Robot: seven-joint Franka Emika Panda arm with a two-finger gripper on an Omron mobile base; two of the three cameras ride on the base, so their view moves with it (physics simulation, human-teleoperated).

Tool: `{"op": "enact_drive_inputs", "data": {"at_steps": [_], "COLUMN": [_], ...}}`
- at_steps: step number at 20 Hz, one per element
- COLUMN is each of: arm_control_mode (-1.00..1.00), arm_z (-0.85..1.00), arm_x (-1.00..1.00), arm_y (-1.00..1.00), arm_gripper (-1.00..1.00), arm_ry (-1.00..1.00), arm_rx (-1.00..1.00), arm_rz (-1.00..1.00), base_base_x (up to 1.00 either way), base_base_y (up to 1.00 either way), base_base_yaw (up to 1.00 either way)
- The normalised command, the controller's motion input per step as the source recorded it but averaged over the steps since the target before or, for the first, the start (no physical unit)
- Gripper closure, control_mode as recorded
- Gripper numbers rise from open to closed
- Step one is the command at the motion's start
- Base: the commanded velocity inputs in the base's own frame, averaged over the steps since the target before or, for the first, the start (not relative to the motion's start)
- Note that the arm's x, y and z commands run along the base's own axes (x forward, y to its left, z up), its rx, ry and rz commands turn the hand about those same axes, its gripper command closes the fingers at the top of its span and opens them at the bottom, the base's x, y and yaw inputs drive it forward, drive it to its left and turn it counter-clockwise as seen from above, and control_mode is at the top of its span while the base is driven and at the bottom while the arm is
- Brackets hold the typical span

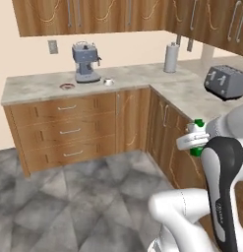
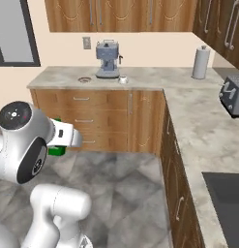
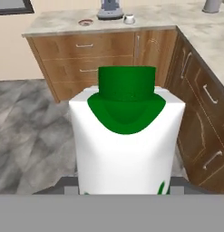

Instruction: Take a sugar cube from the saucer and place it inside the coffee. Then, grab milk from the fridge and place it next to the coffee on the counter to sweeten the coffee.

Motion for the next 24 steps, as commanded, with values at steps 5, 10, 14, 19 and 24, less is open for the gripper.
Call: {"op": "enact_drive_inputs", "data": {"at_steps": [5, 10, 14, 19, 24], "arm_control_mode": [1.0, 1.0, 1.0, 1.0, 1.0], "arm_z": [0.0, 0.0, 0.0, 0.0, 0.0], "arm_x": [0.0, 0.0, 0.0, 0.0, 0.0], "arm_y": [0.0, 0.0, 0.0, 0.0, 0.0], "arm_gripper": [1.0, 1.0, 1.0, 1.0, 1.0], "arm_ry": [0.0, 0.0, 0.0, 0.0, 0.0], "arm_rx": [0.0, 0.0, 0.0, 0.0, 0.0], "arm_rz": [0.0, 0.0, 0.0, 0.0, 0.0], "base_base_x": [1.0, 1.0, 1.0, 1.0, 1.0], "base_base_y": [0.05, 0.02, 0.0, -0.09, -0.24], "base_base_yaw": [0.08, 0.1, 0.1, 0.1, 0.01]}}
